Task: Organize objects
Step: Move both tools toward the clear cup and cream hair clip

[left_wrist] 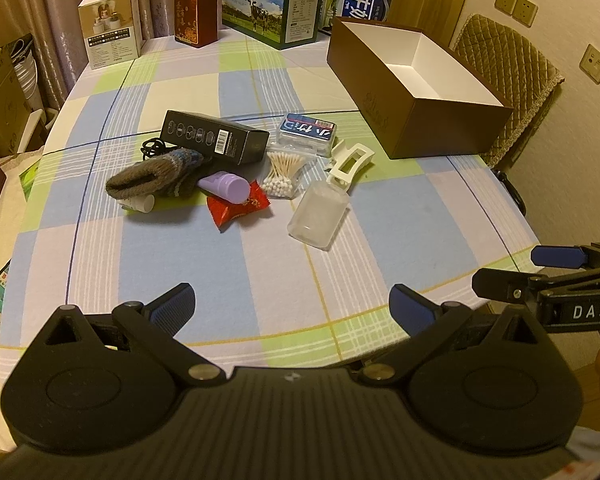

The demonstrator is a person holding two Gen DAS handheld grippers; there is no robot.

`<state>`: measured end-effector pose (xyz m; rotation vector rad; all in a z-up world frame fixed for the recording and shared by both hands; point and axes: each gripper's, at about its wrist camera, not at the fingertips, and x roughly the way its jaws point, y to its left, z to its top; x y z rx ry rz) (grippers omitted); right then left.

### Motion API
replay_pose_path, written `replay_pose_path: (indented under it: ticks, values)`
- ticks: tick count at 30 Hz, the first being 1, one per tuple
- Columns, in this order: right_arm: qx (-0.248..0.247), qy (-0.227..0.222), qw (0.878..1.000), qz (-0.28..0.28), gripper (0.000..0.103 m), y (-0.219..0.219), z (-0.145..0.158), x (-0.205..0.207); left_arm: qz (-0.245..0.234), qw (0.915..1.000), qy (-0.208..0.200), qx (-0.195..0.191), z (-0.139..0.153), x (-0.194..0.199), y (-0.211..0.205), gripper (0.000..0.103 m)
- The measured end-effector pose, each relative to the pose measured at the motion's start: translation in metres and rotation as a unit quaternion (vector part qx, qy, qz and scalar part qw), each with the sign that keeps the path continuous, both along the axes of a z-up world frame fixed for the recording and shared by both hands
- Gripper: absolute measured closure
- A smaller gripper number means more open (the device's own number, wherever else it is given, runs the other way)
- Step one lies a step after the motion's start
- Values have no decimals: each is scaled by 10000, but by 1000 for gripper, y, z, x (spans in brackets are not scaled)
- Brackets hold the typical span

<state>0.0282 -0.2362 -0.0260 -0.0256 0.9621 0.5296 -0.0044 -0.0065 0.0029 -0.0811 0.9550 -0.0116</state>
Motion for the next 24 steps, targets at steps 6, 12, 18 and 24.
replay_pose_path:
  ticks: [6, 12, 18, 24]
  values:
    - [8, 11, 10000, -1, 2, -1, 0, 2, 3, 10000, 25, 1, 0, 7, -5, 1]
    - [-5, 28, 10000, 10, 2, -3, 1, 8, 7, 10000, 50, -26, -2, 18, -7, 1]
    - [-3, 51, 10000, 71, 2, -4, 0, 22, 27, 10000, 74, -58, -5, 27, -7, 1]
    - [-10, 49, 9999, 115, 2, -6, -3, 34, 48, 9999, 124, -62, -8, 37, -7, 1]
